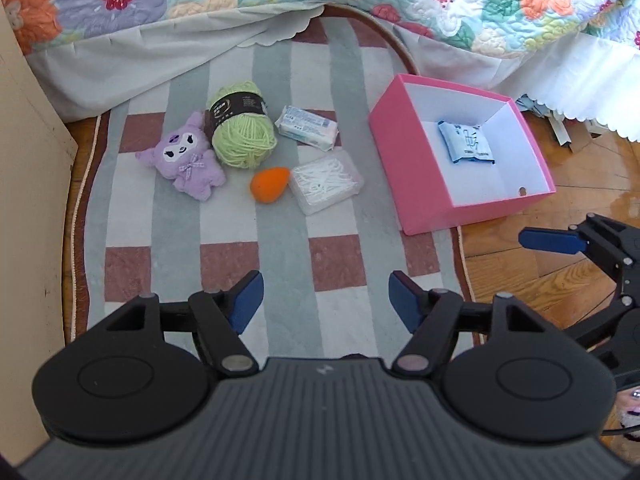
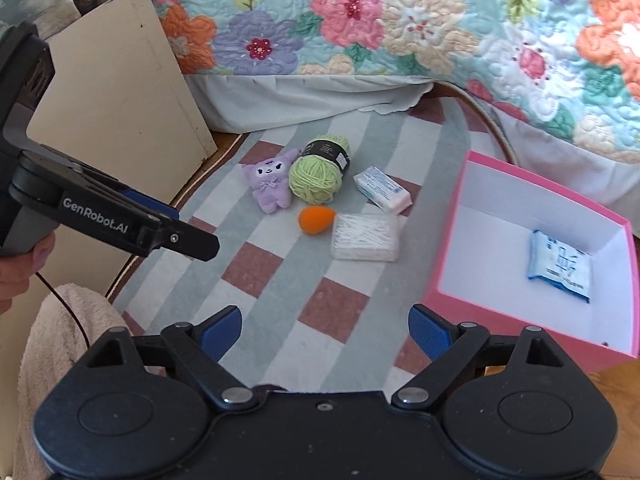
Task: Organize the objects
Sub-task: 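Withdraw the right tool from the box toward the clear swab box, then lower the right gripper around the clear cotton-swab box and close it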
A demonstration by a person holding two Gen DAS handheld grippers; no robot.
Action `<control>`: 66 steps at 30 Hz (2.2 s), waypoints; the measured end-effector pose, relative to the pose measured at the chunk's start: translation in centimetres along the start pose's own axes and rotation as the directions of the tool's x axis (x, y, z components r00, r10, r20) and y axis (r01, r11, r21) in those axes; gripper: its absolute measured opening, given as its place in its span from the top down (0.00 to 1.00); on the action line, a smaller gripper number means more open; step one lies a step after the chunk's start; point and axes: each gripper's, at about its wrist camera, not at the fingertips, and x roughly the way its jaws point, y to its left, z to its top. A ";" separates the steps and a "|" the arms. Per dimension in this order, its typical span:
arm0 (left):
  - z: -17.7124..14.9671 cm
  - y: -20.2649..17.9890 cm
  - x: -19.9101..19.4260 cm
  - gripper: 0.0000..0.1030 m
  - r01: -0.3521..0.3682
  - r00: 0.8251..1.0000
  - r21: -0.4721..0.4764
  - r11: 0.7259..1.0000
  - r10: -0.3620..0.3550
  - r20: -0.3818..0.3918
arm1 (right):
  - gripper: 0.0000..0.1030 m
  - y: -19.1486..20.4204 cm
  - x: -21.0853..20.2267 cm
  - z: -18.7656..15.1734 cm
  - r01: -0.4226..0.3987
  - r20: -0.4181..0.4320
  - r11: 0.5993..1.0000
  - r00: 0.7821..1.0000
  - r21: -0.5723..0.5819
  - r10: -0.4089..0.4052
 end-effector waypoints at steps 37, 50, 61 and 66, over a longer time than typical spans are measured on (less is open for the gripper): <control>2.1 6.0 16.7 0.29 0.081 0.987 -0.141 0.987 -0.059 0.153 | 0.10 0.6 19.1 -0.9 0.245 0.244 0.963 0.946 -0.114 -0.211; 1.9 6.5 18.2 0.53 0.174 0.954 -0.136 0.975 -0.132 0.269 | 0.10 0.6 22.6 -1.3 0.352 0.235 0.934 0.915 -0.059 -0.329; 1.6 7.7 18.8 0.70 0.267 0.940 -0.210 0.940 -0.207 0.272 | 0.06 -0.9 24.3 -1.5 0.297 0.213 0.955 0.932 0.018 -0.294; 1.2 7.5 18.9 0.70 0.273 0.941 -0.213 0.938 -0.215 0.259 | 0.08 -1.2 24.5 -1.3 0.281 0.238 0.960 0.932 -0.002 -0.272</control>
